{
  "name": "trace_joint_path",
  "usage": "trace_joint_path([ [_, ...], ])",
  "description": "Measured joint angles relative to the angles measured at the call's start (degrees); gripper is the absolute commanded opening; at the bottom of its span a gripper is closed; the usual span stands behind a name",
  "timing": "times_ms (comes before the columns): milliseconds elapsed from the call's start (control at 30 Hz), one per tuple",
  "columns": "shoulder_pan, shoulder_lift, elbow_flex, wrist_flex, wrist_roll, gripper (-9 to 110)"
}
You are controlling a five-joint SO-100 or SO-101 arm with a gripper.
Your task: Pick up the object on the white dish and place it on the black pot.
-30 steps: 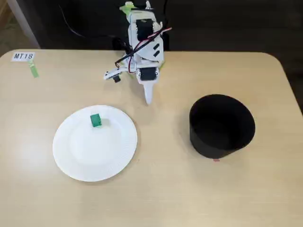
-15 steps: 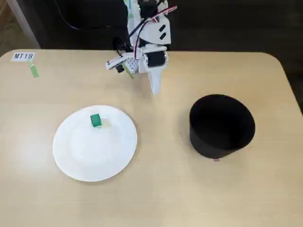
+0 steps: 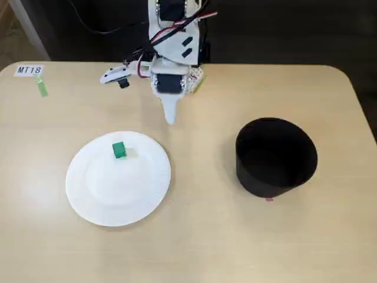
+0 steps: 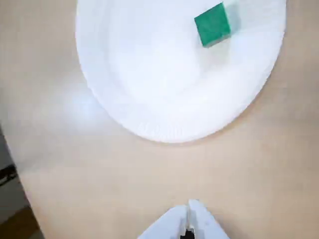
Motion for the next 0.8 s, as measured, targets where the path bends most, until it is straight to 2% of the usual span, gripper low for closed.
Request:
trace_joint_path([
  [133, 5.27, -13.45, -10.63, 7.47, -4.13, 0],
  [300, 10.2, -24.08, -18.46, 11.34, -13.1, 0],
  [500, 13.18, -25.75, -22.85, 11.07, -23.91, 0],
  [800, 20.83, -30.23, -26.02, 12.66, -33.05, 0],
])
